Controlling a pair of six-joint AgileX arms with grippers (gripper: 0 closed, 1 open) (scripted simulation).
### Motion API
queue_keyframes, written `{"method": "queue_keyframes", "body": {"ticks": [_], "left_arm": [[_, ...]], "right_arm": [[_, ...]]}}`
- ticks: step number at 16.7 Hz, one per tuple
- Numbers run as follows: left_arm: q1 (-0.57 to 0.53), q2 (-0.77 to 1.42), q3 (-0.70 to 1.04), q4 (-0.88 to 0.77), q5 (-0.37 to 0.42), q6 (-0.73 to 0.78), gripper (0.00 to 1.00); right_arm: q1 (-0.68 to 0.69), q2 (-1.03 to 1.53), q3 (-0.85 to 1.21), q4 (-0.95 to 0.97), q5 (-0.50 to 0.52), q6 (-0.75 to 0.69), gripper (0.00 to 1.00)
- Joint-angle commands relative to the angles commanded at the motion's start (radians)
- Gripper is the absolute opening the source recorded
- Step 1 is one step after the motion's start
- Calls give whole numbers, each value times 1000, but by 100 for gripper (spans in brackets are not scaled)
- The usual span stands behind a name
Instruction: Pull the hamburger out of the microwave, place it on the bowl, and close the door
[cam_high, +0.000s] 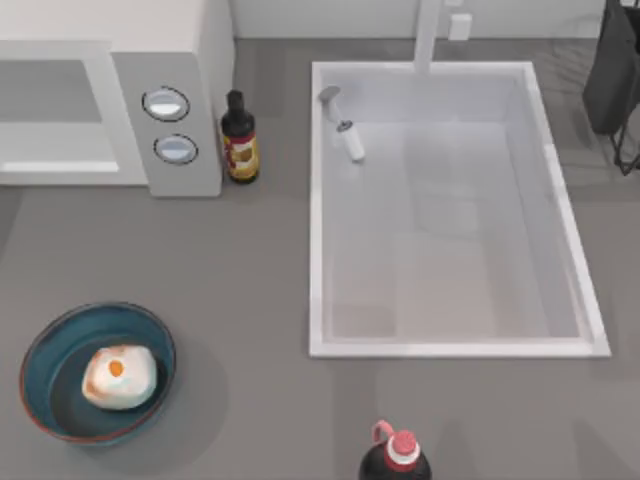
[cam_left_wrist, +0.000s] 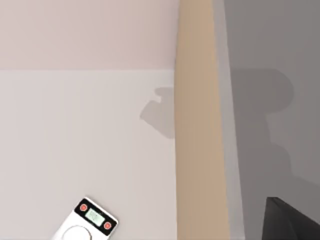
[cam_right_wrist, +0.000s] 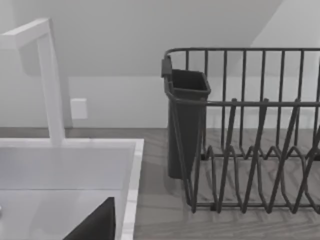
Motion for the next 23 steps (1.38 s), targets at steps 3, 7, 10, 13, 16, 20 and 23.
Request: {"method": "queue_keyframes", "body": {"ticks": [3,7,10,13,16,20,23], "left_arm": [[-6,-7,-2,-1,-1,-3,0],[-61,-106,-115,56,-28,-62,0],[-122,-218,-275,124,-58,-130,0],[-169,-303,-372,176,-80,-183,0],[-176,-315,-385,184,-84,-191,0],[-186,-328,-401,188,-92,-206,0],[-286,-430,-494,223,-150,-301,0]], "right_arm": [[0,0,0,0,0,0,100],[0,0,0,0,0,0,100],[0,0,0,0,0,0,100],[0,0,0,0,0,0,100],[0,0,0,0,0,0,100],[0,0,0,0,0,0,100],[0,0,0,0,0,0,100]]}}
